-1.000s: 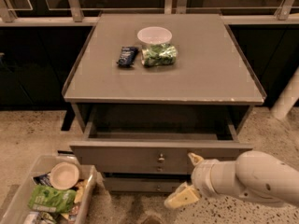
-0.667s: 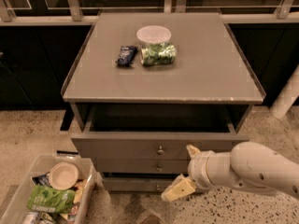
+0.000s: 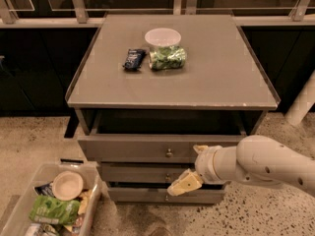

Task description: Close top drawer

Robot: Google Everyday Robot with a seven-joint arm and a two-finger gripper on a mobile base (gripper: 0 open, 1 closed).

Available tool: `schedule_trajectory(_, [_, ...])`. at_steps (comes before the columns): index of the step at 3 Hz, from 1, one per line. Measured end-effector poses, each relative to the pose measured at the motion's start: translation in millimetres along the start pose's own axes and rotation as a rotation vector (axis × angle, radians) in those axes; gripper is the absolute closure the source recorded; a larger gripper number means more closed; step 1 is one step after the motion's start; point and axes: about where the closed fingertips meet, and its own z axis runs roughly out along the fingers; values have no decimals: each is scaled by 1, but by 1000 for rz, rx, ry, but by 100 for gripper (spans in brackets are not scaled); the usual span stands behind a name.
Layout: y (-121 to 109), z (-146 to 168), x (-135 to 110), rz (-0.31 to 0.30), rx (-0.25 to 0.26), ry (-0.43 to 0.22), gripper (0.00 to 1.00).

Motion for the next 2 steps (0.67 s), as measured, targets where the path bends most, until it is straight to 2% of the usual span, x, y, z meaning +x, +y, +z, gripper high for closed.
schedule_trajectory(1, [-13, 1, -30, -14, 21, -13, 0])
schedule_trajectory(2, [-13, 1, -30, -15, 21, -13, 0])
